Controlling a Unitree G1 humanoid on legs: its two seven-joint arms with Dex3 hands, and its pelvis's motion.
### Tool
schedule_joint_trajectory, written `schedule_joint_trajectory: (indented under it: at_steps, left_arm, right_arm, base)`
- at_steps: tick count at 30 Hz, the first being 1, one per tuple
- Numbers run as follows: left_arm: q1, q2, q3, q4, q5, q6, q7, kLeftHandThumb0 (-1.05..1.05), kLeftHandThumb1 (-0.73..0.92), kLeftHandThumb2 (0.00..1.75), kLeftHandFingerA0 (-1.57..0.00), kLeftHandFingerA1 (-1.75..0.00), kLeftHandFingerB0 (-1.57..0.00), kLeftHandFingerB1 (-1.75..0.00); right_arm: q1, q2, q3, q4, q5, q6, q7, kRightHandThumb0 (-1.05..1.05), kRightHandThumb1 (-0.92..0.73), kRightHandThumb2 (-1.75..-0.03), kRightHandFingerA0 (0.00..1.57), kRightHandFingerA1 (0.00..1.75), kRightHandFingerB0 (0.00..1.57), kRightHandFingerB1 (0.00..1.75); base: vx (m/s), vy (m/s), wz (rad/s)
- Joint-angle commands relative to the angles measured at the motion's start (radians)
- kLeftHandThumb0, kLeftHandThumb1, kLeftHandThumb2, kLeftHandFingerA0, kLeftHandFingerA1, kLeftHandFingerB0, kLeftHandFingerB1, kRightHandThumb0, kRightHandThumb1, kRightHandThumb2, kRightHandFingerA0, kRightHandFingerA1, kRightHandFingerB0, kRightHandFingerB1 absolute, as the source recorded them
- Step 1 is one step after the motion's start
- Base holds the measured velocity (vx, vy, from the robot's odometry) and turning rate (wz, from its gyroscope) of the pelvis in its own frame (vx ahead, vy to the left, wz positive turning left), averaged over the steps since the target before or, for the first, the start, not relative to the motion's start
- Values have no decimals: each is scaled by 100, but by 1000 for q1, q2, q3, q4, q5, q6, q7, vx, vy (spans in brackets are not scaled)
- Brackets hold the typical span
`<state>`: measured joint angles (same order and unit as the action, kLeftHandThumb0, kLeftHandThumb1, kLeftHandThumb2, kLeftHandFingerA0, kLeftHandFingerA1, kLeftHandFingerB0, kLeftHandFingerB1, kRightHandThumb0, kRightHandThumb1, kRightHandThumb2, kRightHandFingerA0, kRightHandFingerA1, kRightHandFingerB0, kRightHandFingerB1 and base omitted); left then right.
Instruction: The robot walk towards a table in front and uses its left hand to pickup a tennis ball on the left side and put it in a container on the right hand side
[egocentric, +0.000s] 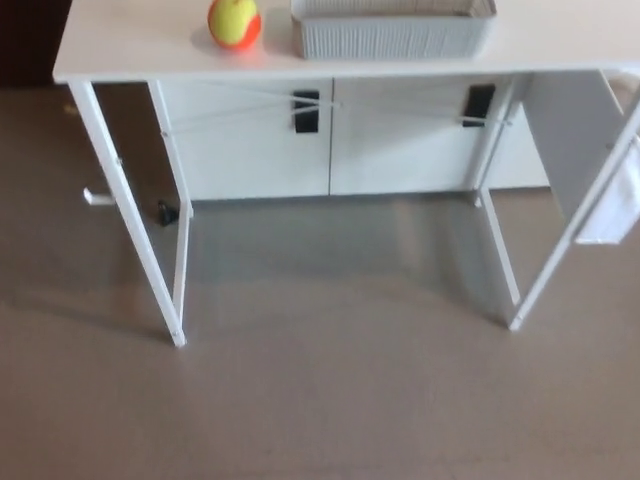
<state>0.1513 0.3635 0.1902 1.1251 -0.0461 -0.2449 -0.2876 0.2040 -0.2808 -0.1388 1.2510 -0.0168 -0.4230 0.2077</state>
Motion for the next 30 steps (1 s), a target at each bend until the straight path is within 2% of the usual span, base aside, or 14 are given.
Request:
schedule_joint_trajectory:
  at_steps: [1,13,14,15,21,24,26,27,29,30]
  left_arm:
    - [12,14,-4,-15,2,-17,-8,-25,18,50,-67,-70,-58,-62]
    - [-16,17,-6,18,5,-22,-10,-21,19,48,-70,-69,-62,-62]
    - [-19,17,-7,22,6,-21,-10,-21,19,48,-70,-69,-61,-62]
    - [-26,16,-4,29,3,-9,-7,-17,20,47,-68,-68,-59,-61]
    - [-34,10,8,30,-11,14,-1,-15,21,48,-70,-70,-57,-62]
    - [-27,2,14,30,-11,-13,12,-22,20,50,-71,-71,-58,-62]
    - [-23,-1,16,24,-12,-22,13,-22,20,51,-71,-71,-58,-63]
    - [-20,-6,23,16,-20,-26,11,-23,21,51,-72,-72,-59,-64]
    - [-18,-11,27,7,-24,-29,9,-24,21,52,-72,-73,-59,-65]
    - [-17,-14,28,0,-24,-30,11,-29,21,55,-72,-73,-59,-66]
  right_arm:
    - [-4,-9,-1,15,-6,-8,-20,-79,-28,-68,65,50,51,42]
    - [8,-17,-3,-1,-6,-26,-15,-77,-30,-70,64,51,50,45]
    - [9,-17,-4,-1,-5,-26,-13,-82,-32,-70,64,49,43,39]
    - [10,-18,-6,1,-2,-25,-7,-81,-31,-70,64,50,48,42]
    - [4,-8,-17,14,7,-13,-9,-77,-28,-68,65,50,49,42]
    - [1,-1,-17,17,3,-7,-20,-76,-29,-68,64,51,50,43]
    - [2,1,-19,12,5,-8,-18,-78,-28,-68,65,51,44,40]
    - [5,6,-20,10,6,-28,-19,-78,-27,-67,66,53,50,43]
    - [4,6,-17,8,1,-34,-21,-79,-28,-68,66,52,50,42]
    - [3,5,-16,5,-1,-31,-20,-74,-37,-53,66,50,55,39]
  base:
    - [332,-125,16]
    - [349,-84,6]
    - [210,55,-20]
    - [281,98,-11]
    - [461,144,-8]
    - [337,115,5]
    - [253,43,16]
    - [247,-12,11]
    - [261,-59,12]
    - [183,-104,21]
